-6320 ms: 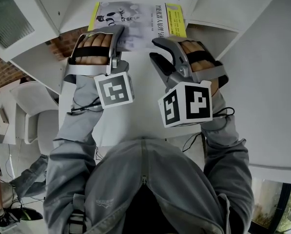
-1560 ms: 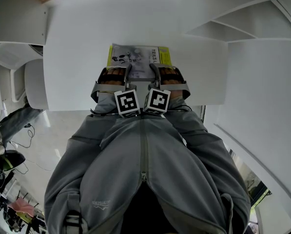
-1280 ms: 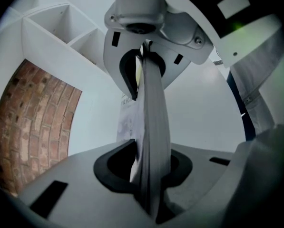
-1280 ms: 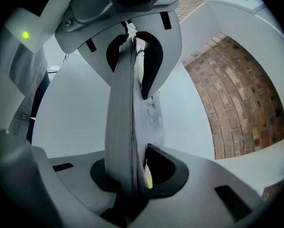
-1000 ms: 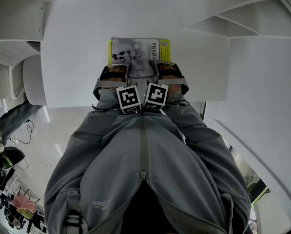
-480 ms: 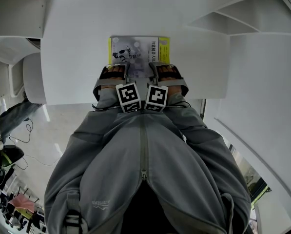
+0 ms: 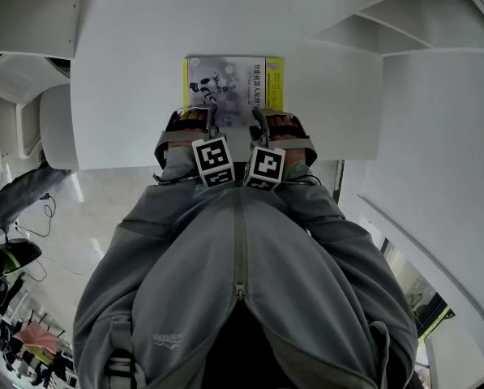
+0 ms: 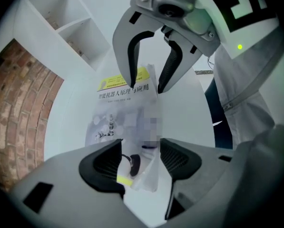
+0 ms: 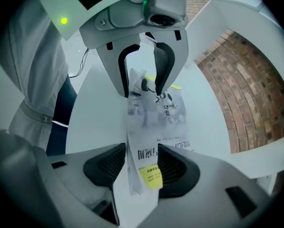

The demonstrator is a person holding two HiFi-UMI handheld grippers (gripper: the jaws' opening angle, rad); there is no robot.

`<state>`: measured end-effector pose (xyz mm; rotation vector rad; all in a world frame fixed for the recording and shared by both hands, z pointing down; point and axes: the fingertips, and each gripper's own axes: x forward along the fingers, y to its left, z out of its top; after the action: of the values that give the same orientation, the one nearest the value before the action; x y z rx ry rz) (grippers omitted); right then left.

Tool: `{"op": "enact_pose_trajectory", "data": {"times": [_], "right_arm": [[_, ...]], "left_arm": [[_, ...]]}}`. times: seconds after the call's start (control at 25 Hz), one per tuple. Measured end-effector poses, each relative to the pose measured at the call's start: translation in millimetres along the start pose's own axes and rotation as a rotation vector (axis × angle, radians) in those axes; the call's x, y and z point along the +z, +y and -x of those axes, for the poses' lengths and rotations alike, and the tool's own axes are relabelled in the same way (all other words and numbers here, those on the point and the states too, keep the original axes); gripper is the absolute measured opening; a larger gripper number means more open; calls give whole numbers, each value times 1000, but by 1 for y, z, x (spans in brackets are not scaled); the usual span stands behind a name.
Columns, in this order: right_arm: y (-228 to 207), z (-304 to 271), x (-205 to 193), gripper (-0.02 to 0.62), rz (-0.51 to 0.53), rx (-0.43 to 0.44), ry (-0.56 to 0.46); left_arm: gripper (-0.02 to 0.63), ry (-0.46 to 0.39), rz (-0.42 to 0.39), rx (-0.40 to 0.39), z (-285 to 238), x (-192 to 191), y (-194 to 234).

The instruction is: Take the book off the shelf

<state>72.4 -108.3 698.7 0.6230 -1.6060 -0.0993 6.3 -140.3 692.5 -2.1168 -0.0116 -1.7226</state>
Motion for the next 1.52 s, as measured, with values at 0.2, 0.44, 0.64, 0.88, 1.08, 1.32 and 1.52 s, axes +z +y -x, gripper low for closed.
{"op": "enact_pose_trajectory", "data": {"times": [0.2, 0.44, 0.64, 0.88, 1.08, 1.32, 1.52], "right_arm": [[-3, 10, 1, 225, -47, -6, -18], [-13, 21, 1, 225, -89, -32, -23], [-24, 31, 1, 225, -143, -49, -44], [-55, 49, -1, 225, -246, -101, -76], [-99, 79, 0, 225, -331, -194, -123], [-147, 128, 8, 220, -425, -336, -223], [-179, 171, 16, 178, -490, -464, -331]], "left_arm": [[256, -45, 30, 7, 16, 7, 5], [92, -151, 174, -6, 41, 16, 16], [8, -245, 273, 33, 62, 22, 35], [8, -384, 418, 98, 93, 29, 64], [6, -459, 481, 196, 119, 31, 92], [6, -559, 528, 366, 158, 37, 124], [6, -674, 595, 463, 195, 44, 145]]}}
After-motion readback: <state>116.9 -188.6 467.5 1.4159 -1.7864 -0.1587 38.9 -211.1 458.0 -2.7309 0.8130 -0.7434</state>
